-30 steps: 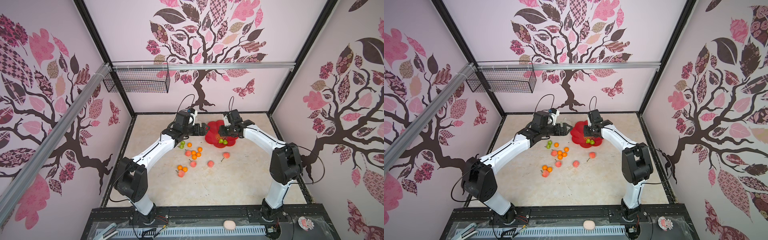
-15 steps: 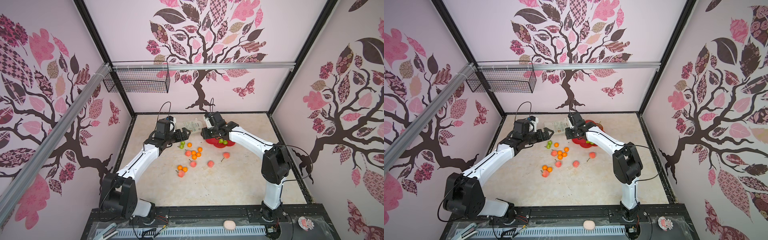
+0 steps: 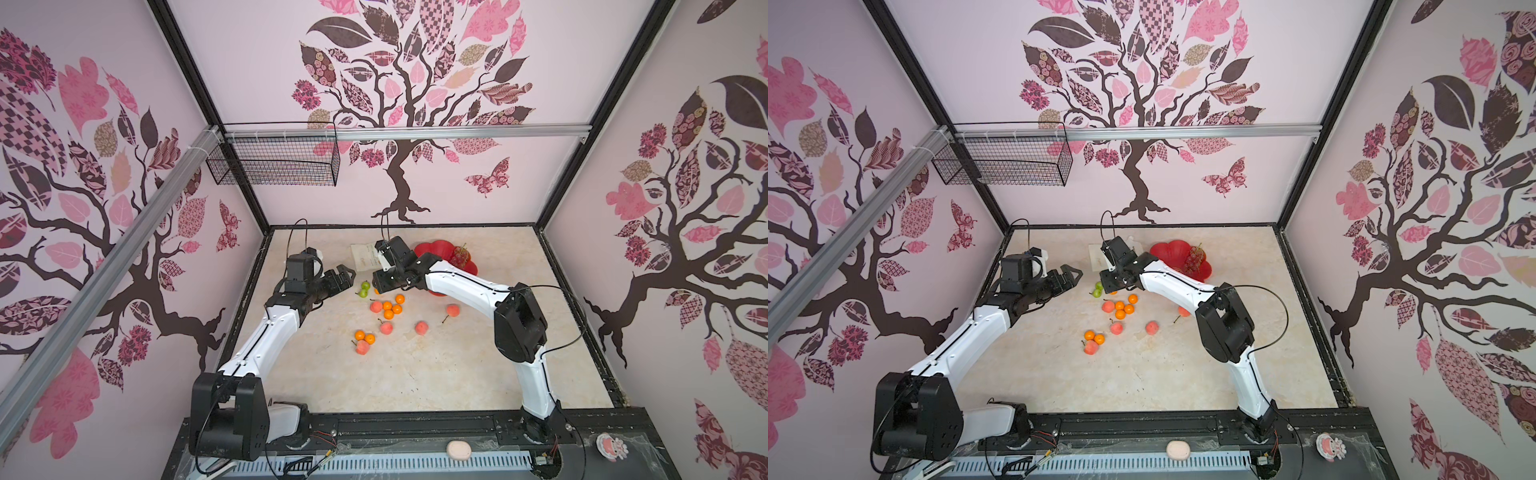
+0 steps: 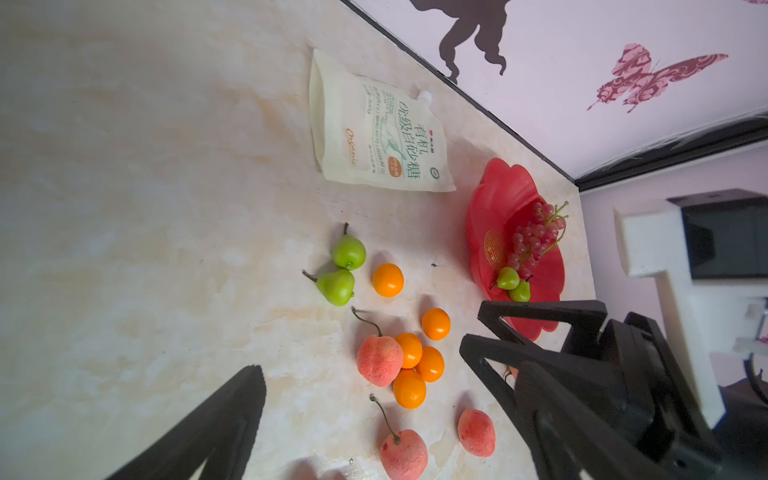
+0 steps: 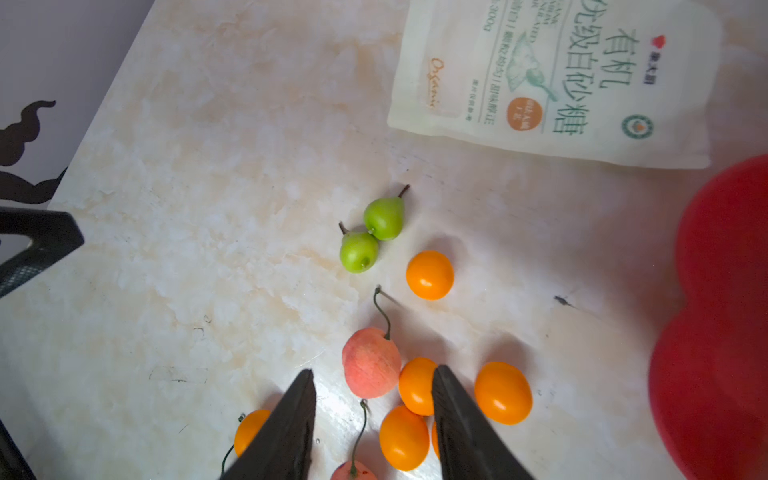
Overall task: Place and organize the fake fruits in the fruit bowl
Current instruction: 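Move the right gripper over the green pears while the left arm draws back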
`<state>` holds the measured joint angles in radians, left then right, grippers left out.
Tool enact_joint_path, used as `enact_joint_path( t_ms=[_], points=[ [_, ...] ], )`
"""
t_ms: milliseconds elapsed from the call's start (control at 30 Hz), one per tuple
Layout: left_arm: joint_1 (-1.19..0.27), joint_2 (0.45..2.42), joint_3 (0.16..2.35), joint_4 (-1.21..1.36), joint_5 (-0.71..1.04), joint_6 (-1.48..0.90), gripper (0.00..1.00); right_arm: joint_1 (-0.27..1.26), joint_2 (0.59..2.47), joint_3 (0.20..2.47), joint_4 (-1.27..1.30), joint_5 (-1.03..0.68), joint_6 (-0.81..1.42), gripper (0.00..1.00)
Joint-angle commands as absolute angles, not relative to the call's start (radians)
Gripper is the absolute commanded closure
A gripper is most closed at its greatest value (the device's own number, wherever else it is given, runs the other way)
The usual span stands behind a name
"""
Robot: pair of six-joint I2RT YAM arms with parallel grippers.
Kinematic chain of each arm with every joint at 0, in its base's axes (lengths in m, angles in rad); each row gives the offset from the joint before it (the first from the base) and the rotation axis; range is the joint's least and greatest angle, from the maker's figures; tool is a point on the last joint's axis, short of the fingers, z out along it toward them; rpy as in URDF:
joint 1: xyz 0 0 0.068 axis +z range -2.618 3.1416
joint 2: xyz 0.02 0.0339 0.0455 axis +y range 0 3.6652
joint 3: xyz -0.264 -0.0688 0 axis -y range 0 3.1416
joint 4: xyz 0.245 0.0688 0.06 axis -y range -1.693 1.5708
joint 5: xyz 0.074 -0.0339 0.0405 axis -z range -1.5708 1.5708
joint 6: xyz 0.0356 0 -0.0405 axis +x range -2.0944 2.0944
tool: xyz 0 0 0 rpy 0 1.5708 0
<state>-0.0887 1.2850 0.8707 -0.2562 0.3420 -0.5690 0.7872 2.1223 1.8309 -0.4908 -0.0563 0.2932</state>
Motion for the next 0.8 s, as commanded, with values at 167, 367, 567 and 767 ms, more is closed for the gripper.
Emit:
enact_joint_path(
  t_ms=[167, 367, 567, 767],
  points=[
    [-0.05, 1.274, 0.845, -0.229, 0.367, -0.587, 0.02, 0.821, 2.286, 1.984, -0.546, -0.077, 0.323, 0.51],
    [-0.033, 1.275, 0.847, -0.225, 0.374, -0.588, 0.03, 0.828, 2.382, 2.087, -0.586, -0.078, 0.344, 0.51],
    [-0.027, 1.286, 0.854, -0.224, 0.395, -0.582, 0.03, 0.828, 2.457, 2.165, -0.616, -0.045, 0.375, 0.51],
    [-0.023, 1.289, 0.856, -0.223, 0.399, -0.58, 0.03, 0.828, 2.541, 2.25, -0.655, -0.043, 0.383, 0.5]
  ],
)
